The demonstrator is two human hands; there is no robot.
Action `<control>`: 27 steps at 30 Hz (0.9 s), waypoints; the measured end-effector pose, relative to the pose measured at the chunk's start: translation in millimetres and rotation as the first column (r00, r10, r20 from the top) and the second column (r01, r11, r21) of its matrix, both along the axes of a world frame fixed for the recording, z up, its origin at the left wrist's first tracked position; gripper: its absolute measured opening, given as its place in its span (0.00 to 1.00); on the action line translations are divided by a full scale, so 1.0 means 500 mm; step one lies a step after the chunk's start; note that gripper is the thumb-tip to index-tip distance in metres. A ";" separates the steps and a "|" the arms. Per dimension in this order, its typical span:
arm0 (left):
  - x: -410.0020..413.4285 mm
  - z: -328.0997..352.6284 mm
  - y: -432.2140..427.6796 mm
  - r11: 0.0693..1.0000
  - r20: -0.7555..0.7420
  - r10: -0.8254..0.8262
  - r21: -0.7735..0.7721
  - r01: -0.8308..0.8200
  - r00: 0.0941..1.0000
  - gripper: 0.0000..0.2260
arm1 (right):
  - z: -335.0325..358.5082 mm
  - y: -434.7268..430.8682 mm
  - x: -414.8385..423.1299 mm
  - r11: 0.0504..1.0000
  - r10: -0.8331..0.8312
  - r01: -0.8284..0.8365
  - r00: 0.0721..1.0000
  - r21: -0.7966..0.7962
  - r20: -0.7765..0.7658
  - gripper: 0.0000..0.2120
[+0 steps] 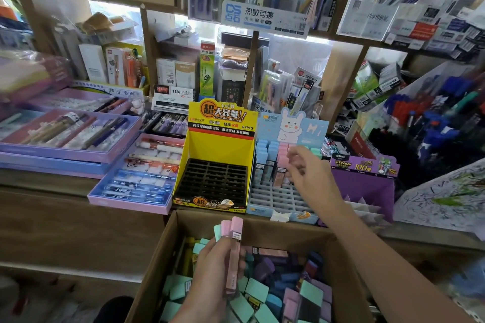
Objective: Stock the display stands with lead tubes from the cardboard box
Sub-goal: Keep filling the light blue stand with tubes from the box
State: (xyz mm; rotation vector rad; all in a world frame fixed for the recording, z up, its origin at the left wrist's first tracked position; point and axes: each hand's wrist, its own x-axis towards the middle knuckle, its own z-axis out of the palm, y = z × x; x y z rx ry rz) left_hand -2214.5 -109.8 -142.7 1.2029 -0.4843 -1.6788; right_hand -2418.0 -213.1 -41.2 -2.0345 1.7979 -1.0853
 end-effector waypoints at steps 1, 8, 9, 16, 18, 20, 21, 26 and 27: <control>0.000 0.001 0.000 1.000 -0.016 0.002 0.003 -0.002 1.000 0.11 | 0.000 0.001 0.000 1.000 -0.006 0.006 1.000 0.000 -0.007 0.09; 0.000 0.019 0.010 0.999 -0.104 -0.004 -0.047 0.000 0.995 0.12 | -0.008 0.034 0.015 1.000 -0.002 0.005 0.995 -0.029 0.102 0.07; 0.000 0.021 0.012 0.998 -0.102 -0.011 -0.061 0.005 0.995 0.13 | -0.009 0.042 0.022 0.999 0.024 -0.028 0.987 0.021 0.161 0.07; -0.010 0.030 0.018 0.991 -0.111 -0.008 -0.131 -0.006 0.994 0.12 | -0.043 0.094 0.057 0.914 0.160 -0.281 0.912 0.293 0.377 0.03; -0.010 0.032 0.018 0.988 -0.100 -0.016 -0.153 0.001 0.995 0.10 | -0.052 0.101 0.062 0.893 0.167 -0.313 0.897 0.323 0.409 0.03; -0.009 0.033 0.018 0.986 -0.091 -0.024 -0.167 0.009 0.996 0.09 | -0.055 0.105 0.066 0.875 0.170 -0.341 0.882 0.344 0.439 0.03; -0.009 0.033 0.019 0.986 -0.088 -0.024 -0.169 0.009 0.996 0.09 | -0.056 0.107 0.066 0.866 0.168 -0.352 0.874 0.355 0.456 0.04; -0.011 0.032 0.019 0.989 -0.074 -0.021 -0.145 0.010 0.997 0.12 | -0.056 0.111 0.065 0.852 0.136 -0.376 0.831 0.363 0.540 0.07; -0.011 0.030 0.017 0.992 -0.078 -0.016 -0.126 0.006 0.997 0.14 | -0.054 0.110 0.061 0.858 0.121 -0.369 0.820 0.356 0.559 0.08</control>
